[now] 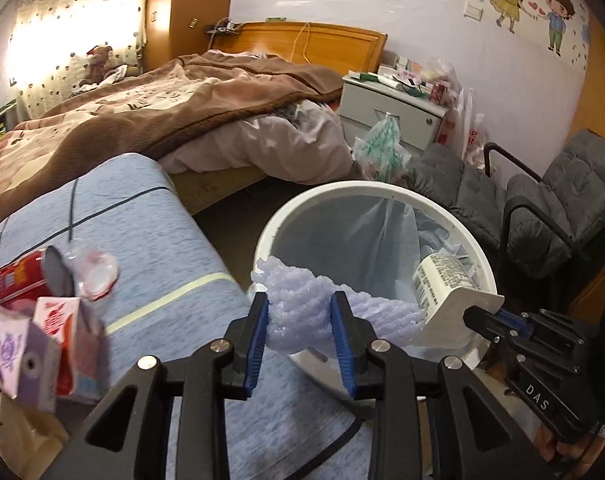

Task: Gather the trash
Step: 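Carry foam mesh and yogurt cup over the wastebasket and open both tools, then grasp the crumpled beige paper with the left tool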

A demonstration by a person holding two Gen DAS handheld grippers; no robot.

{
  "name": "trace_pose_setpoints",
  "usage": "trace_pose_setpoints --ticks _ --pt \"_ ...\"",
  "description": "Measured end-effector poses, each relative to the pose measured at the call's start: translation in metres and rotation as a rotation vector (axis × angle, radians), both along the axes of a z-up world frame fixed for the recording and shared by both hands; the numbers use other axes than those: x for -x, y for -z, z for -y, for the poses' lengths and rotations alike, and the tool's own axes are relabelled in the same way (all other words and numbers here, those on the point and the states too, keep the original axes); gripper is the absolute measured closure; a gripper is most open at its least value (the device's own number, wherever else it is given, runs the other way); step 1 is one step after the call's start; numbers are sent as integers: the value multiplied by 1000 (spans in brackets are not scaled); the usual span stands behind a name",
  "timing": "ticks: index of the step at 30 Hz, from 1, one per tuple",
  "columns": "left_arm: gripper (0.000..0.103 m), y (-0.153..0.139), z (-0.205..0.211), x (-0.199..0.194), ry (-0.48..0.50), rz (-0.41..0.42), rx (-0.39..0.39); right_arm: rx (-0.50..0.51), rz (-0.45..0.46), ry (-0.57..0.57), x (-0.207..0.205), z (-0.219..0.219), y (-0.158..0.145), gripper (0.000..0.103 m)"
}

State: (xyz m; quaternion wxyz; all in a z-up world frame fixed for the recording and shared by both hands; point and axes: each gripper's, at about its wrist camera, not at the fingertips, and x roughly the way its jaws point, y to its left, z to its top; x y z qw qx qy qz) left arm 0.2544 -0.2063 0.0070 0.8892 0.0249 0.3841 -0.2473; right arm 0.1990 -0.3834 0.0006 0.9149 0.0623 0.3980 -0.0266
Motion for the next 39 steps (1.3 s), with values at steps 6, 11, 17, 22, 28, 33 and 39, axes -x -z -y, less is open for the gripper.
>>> trace_pose_setpoints --ticks 6,11,17,22,28,33,39 --pt "41 1 6 0 23 14 10 1 8 -1 0 0 0 73" --pt "36 -7 -1 3 8 37 36 10 47 8 8 0 -8 59" --pt "36 -20 -25 24 -33 74 59 -8 78 3 27 -8 -20 59" --pt "36 -23 -49 48 -78 87 64 -25 113 -8 53 -25 -31 59" --pt "36 -25 -79 84 -117 120 46 -98 126 -112 72 -55 -37 59" --pt "36 -25 -100 107 -127 132 41 -113 165 -226 83 -85 -41 58" --pt "31 -23 -132 120 -211 123 66 -81 175 -327 94 -119 -39 49"
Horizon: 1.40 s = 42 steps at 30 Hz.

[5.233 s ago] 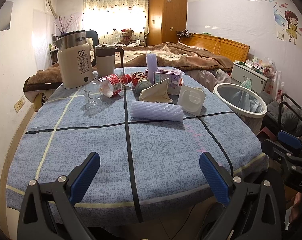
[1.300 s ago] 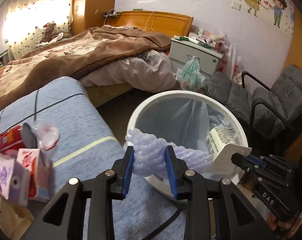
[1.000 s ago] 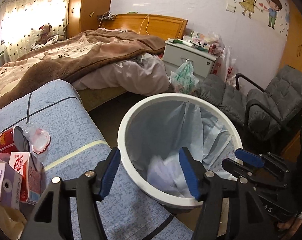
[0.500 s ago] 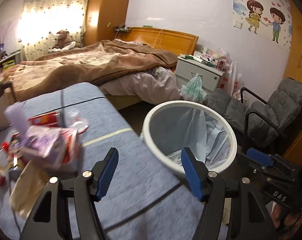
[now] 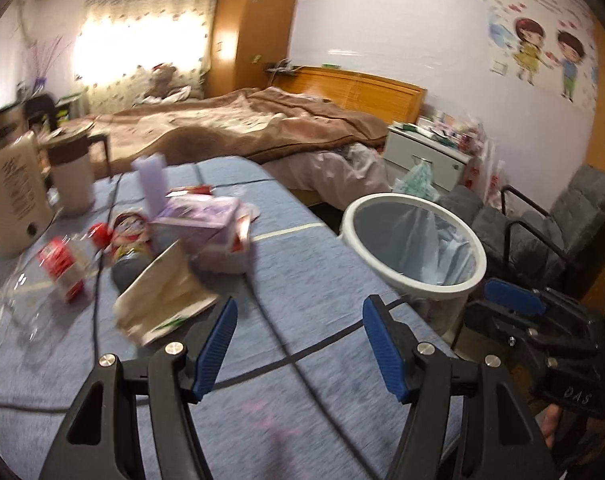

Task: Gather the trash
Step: 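Grasp the crumpled beige paper with the left tool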

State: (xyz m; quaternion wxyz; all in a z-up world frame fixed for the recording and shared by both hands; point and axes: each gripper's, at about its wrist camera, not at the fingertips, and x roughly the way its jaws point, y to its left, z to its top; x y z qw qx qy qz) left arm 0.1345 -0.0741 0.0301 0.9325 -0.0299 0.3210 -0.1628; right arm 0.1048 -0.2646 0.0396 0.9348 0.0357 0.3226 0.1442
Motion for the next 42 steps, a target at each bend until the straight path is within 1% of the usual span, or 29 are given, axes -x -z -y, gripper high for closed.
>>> trace_pose_setpoints --ticks 1,2,5,10,12,17,22,25,28,30,31,32,33,35,38,42 --pt "26 2 -6 1 1 -7 6 4 -3 -11 -1 -3 1 49" --pt "18 4 -11 1 -14 -13 6 11 -5 -24 0 -7 1 49" --pt "18 11 -30 4 -31 -35 42 17 -9 -59 1 -17 4 49" --pt "18 17 -60 9 -85 -41 82 8 -29 -99 -4 -31 7 49" --pt "18 16 -70 7 -121 -31 65 8 -37 -114 -8 -37 7 49" --pt "19 16 -88 -10 -156 -19 34 25 -38 -150 -23 -52 5 49" --pt "20 23 -97 -35 -160 -38 8 32 -30 -172 -39 -60 4 49" --pt "21 31 -97 -49 -152 -62 -9 38 -33 -190 -51 -65 5 45" --pt "26 41 -97 -62 -142 -102 -9 45 -37 -198 -64 -68 6 45" --pt "38 47 -95 -67 -136 -130 -10 54 -39 -205 -74 -70 7 45" --pt "41 50 -94 -69 -133 -145 -11 58 -38 -209 -78 -71 7 45" --pt "51 53 -93 -70 -124 -156 -4 62 -38 -214 -82 -73 8 45" --pt "63 56 -92 -71 -115 -169 5 67 -38 -222 -88 -75 8 45" --pt "72 59 -90 -69 -108 -186 7 73 -34 -241 -98 -80 8 45" --pt "73 58 -94 -60 -101 -186 46 76 -38 -273 -114 -88 10 45" --pt "73 54 -102 -47 -116 -173 48 86 -24 -325 -134 -99 11 45"
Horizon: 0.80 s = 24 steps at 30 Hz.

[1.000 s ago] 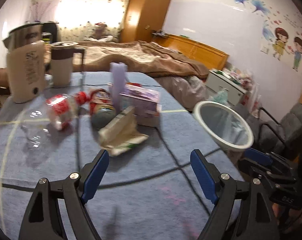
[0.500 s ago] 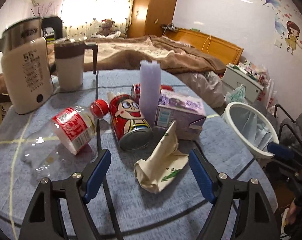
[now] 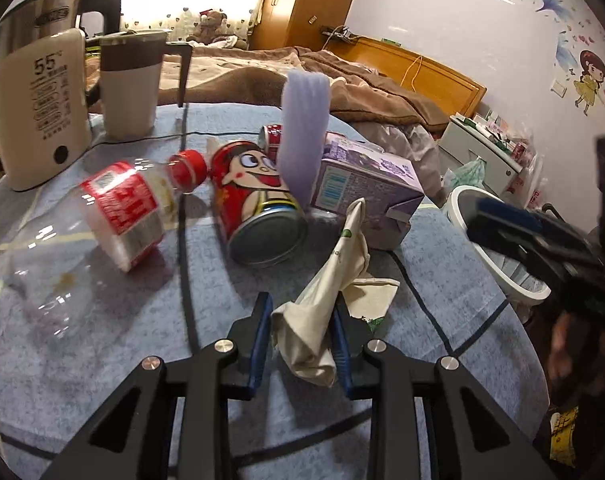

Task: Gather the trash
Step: 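Grasp the crumpled beige paper with the left tool, then grasp the purple juice carton with the right tool while the left tool holds the paper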

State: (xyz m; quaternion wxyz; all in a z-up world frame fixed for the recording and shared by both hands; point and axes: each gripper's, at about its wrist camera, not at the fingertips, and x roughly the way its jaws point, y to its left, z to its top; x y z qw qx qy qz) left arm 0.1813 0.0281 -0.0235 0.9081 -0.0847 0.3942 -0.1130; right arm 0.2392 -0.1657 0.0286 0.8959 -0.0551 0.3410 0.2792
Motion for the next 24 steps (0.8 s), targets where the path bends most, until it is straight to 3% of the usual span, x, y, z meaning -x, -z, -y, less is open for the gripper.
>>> trace_pose_setpoints --ticks 7,13,20,24 --pt "73 -3 -16 9 -16 -1 9 1 10 -70 -35 -18 0 45" --pt "73 -4 -24 11 -14 1 22 -16 -34 -170 -51 -31 7 42" --pt "73 -5 -35 16 -40 5 41 96 1 -232 -36 -54 14 42" --pt "73 -6 -42 18 -60 10 45 202 39 -167 -31 -64 21 42"
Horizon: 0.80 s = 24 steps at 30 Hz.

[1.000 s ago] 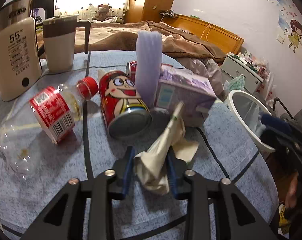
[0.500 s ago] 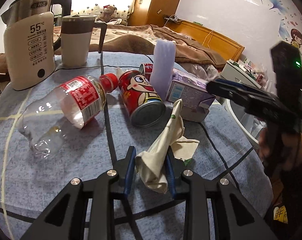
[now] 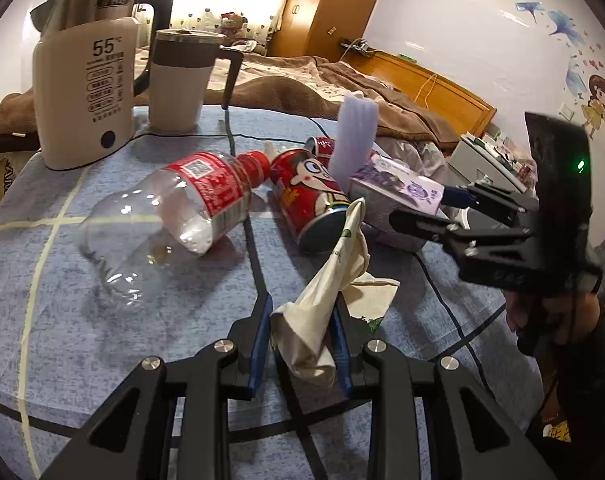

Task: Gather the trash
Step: 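Grasp the purple juice carton with the right tool while the left tool holds the paper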

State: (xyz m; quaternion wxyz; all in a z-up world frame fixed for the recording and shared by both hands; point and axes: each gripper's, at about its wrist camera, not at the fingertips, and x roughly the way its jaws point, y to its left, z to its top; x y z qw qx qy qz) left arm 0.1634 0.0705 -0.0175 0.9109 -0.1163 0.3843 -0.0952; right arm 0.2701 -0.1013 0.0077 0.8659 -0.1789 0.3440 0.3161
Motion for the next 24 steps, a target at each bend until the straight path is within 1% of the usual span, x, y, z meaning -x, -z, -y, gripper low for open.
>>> trace_pose_setpoints --ticks 1,2,5,9,17,24 --pt "73 0 -2 1 -4 2 -1 13 -1 16 0 -1 2 42" --pt "73 0 -3 2 -8 2 0 2 -12 27 1 -1 2 45" --pt "73 0 -4 4 -11 3 0 -47 -31 47 6 5 0 46" --pt "73 -2 -3 9 -16 9 2 -77 -11 78 22 13 -8 46" --pt "73 -10 7 24 -20 36 13 -154 -32 190 66 44 -18 46" --pt "73 -18 28 39 -1 49 23 -169 -35 273 102 70 -18 46"
